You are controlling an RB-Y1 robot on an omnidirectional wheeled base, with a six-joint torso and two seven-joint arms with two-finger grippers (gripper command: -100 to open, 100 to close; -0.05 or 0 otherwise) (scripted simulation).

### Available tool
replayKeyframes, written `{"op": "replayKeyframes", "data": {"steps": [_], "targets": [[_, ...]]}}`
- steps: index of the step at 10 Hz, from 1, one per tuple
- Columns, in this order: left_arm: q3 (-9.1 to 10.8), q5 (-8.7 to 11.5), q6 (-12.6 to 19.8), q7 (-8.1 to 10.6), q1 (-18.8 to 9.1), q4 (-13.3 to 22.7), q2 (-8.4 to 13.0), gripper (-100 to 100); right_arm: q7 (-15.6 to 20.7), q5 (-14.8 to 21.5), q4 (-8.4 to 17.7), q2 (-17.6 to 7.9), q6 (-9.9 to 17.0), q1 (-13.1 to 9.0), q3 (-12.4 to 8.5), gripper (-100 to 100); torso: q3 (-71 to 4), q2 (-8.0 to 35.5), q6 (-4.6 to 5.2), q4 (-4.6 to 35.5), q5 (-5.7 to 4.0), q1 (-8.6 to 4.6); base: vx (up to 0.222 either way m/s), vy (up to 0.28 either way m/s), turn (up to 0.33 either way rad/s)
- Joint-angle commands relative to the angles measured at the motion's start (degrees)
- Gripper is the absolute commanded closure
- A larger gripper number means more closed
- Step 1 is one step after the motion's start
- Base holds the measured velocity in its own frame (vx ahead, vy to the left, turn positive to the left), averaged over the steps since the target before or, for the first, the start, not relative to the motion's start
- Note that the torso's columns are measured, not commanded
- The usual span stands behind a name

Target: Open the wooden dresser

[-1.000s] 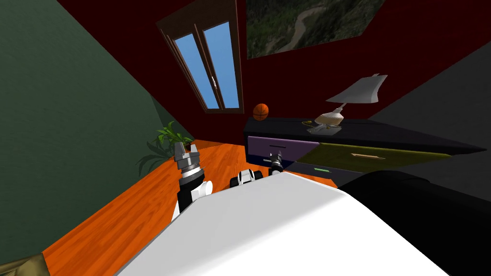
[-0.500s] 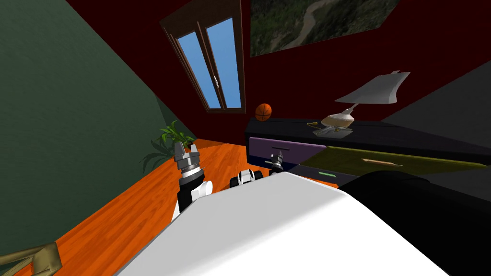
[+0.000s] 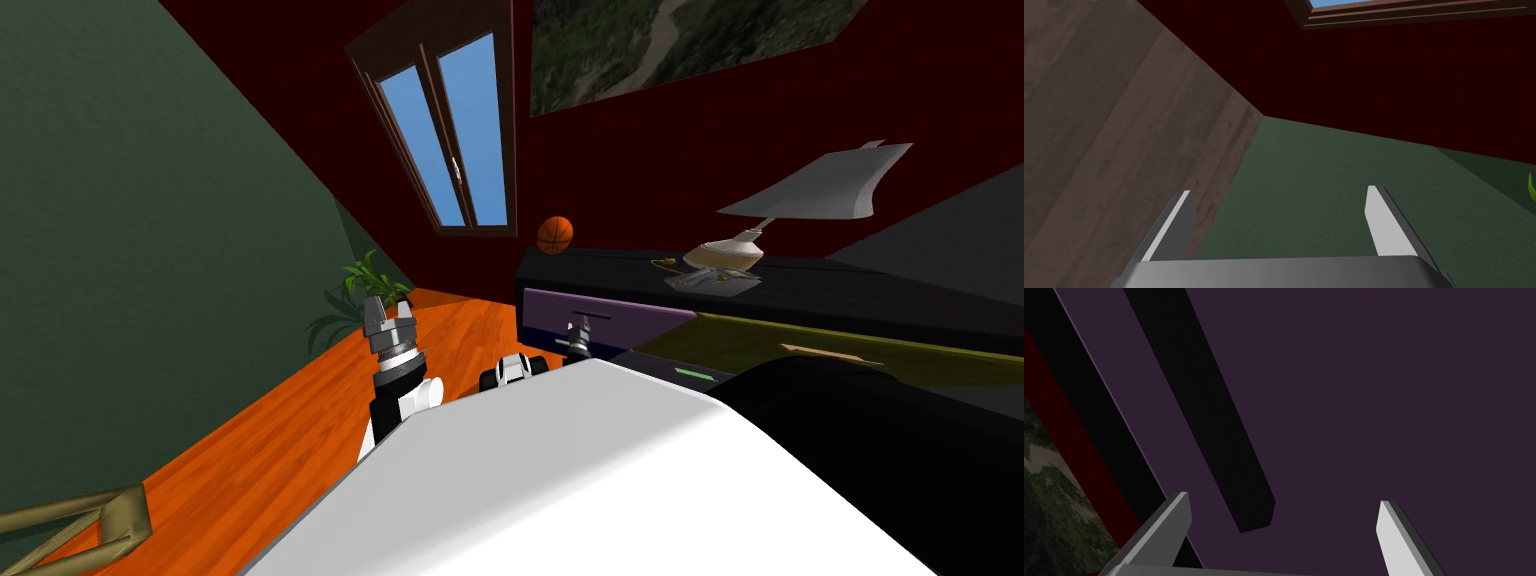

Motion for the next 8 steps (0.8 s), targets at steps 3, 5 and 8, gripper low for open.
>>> {"op": "replayKeyframes", "data": {"steps": [3,5,8], "targets": [[0.0,0.0,0.0,0.0,0.0,0.0,0.0,0,1.2,6.8,3.5,-0.7,4.1,-0.1,0.7,-100,0.0,0.0,-0.01,0.0,-0.01,-0.03,0.038,-0.006,0.066],[0.0,0.0,0.0,0.0,0.0,0.0,0.0,0,1.2,7.1,3.7,-0.8,4.3,-0.1,0.7,-100,0.0,0.0,-0.01,0.0,0.0,-0.01,0.023,-0.001,0.021],[0.0,0.0,0.0,0.0,0.0,0.0,0.0,0,1.8,6.8,2.6,-0.9,3.5,0.0,0.3,100,0.0,0.0,-0.01,0.0,-0.02,-0.04,0.04,-0.018,-0.011]]}}
